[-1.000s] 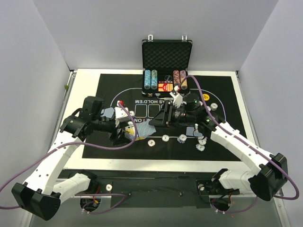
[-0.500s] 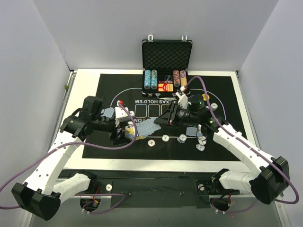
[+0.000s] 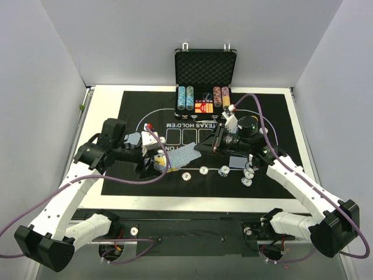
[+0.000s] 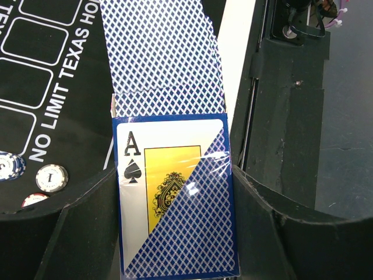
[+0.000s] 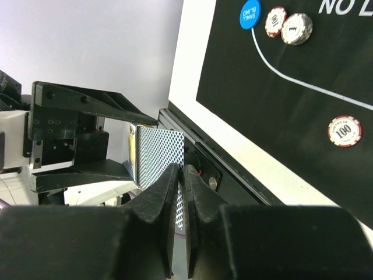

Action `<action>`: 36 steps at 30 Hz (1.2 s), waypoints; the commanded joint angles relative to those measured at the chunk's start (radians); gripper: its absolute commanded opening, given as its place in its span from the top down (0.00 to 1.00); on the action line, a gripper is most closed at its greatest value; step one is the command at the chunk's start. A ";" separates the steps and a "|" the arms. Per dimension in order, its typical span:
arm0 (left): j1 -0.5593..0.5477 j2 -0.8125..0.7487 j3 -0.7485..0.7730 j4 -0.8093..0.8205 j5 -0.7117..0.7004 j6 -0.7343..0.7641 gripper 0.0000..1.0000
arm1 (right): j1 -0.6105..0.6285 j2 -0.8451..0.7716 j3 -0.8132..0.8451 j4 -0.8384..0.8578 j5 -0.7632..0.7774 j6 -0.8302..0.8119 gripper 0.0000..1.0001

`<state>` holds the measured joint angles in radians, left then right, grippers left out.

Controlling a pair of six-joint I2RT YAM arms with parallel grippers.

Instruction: Distribute texas hold em gaming equipment

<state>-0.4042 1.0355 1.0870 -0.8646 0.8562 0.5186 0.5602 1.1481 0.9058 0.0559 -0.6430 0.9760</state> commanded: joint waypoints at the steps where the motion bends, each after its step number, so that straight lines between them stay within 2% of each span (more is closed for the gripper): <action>1: 0.004 -0.006 0.014 0.056 0.030 -0.005 0.99 | -0.048 -0.050 -0.015 0.024 -0.030 0.018 0.97; 2: 0.004 -0.006 0.013 0.056 0.030 -0.003 0.99 | -0.054 -0.051 -0.016 0.027 -0.037 0.029 1.00; 10: 0.004 -0.006 0.010 0.055 0.030 0.000 0.99 | -0.137 -0.079 -0.080 0.223 -0.092 0.194 1.00; 21: 0.004 -0.012 0.011 0.052 0.029 0.000 0.99 | -0.460 -0.030 -0.134 0.278 -0.035 0.236 1.00; 26: 0.004 -0.012 0.017 0.052 0.032 0.000 0.99 | -0.603 0.094 -0.140 0.303 0.051 0.182 1.00; 31: 0.002 -0.015 0.021 0.050 0.033 0.000 0.99 | -0.637 0.267 -0.073 0.250 0.181 0.055 1.00; 36: 0.004 -0.015 0.025 0.044 0.037 0.001 0.99 | -0.638 0.422 0.019 0.251 0.279 0.000 1.00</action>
<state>-0.4042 1.0355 1.0870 -0.8631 0.8562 0.5171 -0.0788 1.4979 0.8265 0.2813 -0.4671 1.0637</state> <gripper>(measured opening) 0.748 0.001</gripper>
